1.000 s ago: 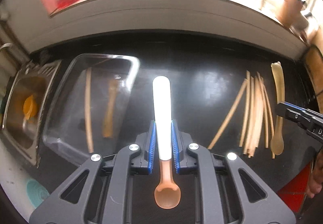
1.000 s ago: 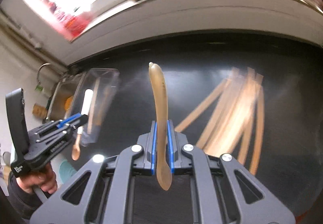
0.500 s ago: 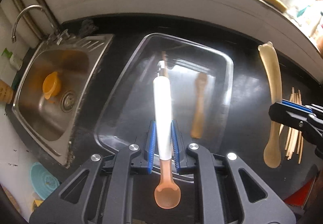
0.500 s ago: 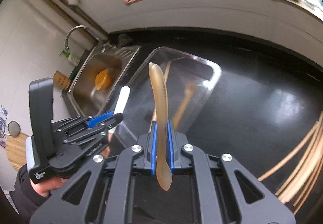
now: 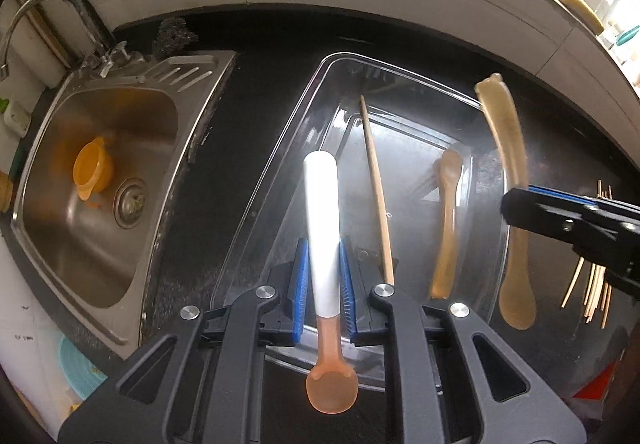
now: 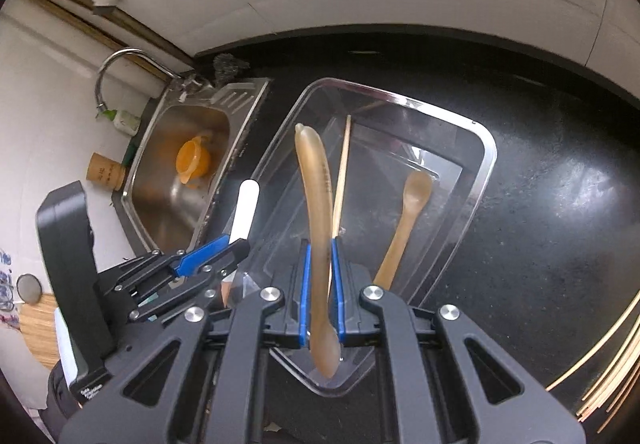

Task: Organize utensils
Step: 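Carry both spoons into the clear container and open both tools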

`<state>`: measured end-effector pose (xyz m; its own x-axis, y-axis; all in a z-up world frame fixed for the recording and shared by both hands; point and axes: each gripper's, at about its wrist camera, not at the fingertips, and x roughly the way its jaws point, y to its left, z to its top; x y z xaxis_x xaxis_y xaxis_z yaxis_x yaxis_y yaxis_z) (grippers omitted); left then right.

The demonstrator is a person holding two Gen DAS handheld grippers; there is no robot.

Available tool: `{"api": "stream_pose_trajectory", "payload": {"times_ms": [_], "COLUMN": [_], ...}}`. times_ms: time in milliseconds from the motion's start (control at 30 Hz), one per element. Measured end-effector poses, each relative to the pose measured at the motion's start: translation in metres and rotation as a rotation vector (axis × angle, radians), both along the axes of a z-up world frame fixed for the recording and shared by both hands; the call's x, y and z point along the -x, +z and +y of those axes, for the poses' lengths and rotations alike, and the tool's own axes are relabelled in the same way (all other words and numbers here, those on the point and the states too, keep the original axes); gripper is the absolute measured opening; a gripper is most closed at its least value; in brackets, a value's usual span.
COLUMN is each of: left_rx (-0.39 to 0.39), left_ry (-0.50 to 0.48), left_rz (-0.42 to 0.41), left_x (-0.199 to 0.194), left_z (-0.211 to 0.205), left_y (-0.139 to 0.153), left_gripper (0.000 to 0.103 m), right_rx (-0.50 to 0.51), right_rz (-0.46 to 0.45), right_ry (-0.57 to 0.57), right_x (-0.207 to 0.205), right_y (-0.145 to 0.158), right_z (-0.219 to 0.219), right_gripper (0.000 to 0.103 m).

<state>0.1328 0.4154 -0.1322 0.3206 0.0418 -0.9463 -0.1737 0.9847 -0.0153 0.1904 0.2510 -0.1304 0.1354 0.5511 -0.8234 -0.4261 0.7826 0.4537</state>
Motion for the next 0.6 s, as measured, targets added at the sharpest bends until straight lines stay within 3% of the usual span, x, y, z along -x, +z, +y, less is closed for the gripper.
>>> {"api": "stream_pose_trajectory", "payload": {"times_ms": [600], "left_rx": [-0.015], "left_ry": [-0.082], "left_rz": [0.044], "left_x": [-0.026], "left_z": [-0.005], "left_y": [-0.022], "left_gripper": [0.015], "right_rx": [0.037], "right_rz": [0.091], "right_ry": [-0.059], "right_x": [-0.021], "right_y": [-0.035], "right_z": [0.004], "right_gripper": [0.011]}}
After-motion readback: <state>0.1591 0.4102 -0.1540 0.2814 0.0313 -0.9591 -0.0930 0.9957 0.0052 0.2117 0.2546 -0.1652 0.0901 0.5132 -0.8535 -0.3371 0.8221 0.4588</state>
